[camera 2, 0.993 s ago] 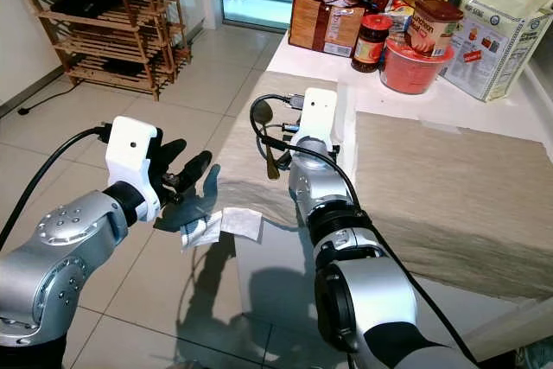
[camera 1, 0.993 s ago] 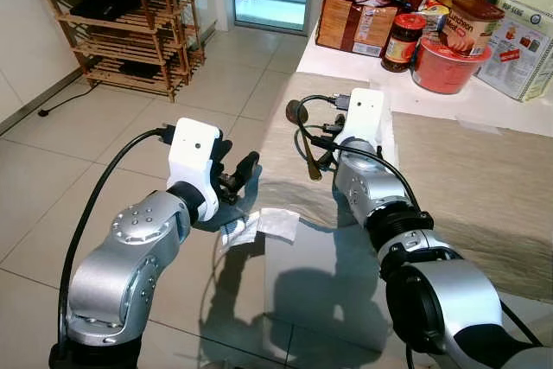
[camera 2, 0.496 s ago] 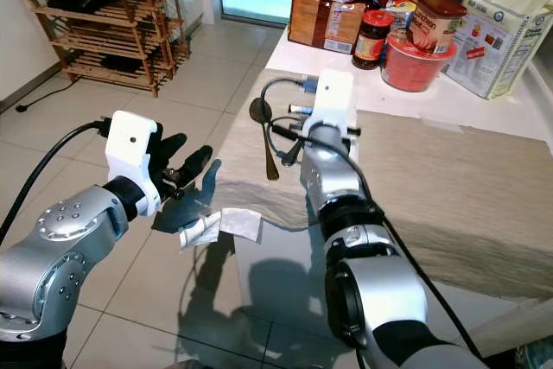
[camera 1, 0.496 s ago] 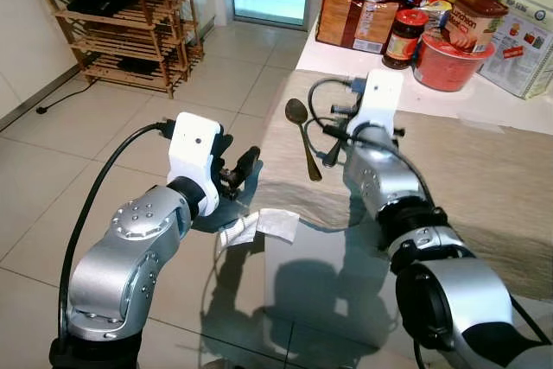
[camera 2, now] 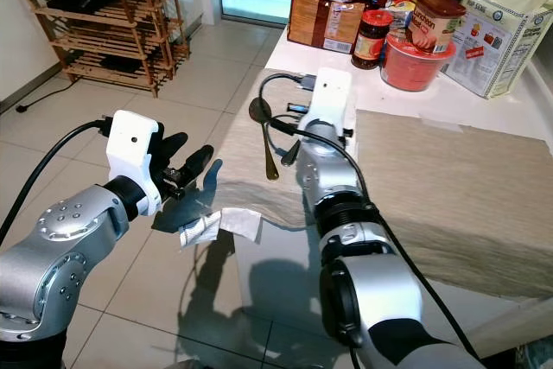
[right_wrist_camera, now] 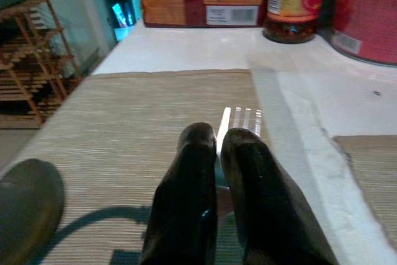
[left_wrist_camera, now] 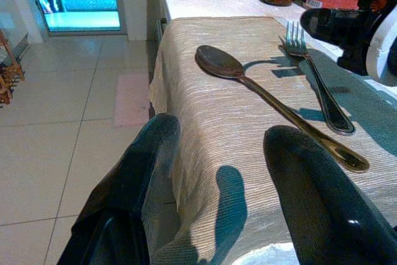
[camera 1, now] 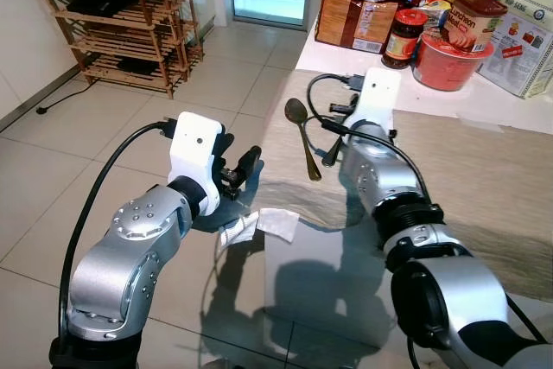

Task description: Setting the table

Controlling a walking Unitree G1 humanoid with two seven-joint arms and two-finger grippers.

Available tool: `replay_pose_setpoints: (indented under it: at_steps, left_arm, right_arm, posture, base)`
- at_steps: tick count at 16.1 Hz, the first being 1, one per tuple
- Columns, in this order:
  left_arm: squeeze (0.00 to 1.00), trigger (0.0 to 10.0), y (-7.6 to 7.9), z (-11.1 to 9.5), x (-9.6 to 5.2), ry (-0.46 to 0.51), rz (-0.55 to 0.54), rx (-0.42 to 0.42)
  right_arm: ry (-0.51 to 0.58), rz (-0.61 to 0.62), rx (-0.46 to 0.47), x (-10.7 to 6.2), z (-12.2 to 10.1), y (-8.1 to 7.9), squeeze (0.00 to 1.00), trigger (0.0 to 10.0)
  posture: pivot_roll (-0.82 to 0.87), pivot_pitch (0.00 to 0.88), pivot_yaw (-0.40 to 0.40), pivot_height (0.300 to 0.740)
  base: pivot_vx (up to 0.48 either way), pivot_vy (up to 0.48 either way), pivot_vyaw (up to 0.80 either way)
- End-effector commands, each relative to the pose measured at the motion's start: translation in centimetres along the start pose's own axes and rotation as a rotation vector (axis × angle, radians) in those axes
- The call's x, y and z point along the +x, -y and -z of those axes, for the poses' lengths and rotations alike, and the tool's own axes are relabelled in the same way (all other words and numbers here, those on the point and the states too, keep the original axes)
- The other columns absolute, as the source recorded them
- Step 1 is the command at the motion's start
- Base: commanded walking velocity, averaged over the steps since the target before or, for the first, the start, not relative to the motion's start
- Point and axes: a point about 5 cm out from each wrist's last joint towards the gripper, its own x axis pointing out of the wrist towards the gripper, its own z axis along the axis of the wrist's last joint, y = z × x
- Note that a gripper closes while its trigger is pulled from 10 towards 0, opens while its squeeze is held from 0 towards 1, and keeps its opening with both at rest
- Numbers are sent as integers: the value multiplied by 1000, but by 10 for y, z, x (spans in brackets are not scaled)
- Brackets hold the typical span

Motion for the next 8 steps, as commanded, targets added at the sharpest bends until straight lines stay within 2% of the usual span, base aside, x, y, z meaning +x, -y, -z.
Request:
replay_pose_setpoints:
  at_steps: [1, 8]
  left_arm:
    - [0, 10000, 0, 1, 2, -11, 2, 5]
    - [0, 10000, 0, 2, 4, -10, 2, 9]
  right_arm:
    - [41, -9, -10, 0, -8, -1, 1000, 10000]
    - [44, -8, -20, 1, -16, -1, 1000, 10000]
  posture:
    - [101, 0, 0, 740]
    - [100, 0, -3, 740]
  base:
    - [0, 0, 0]
    - [0, 0, 0]
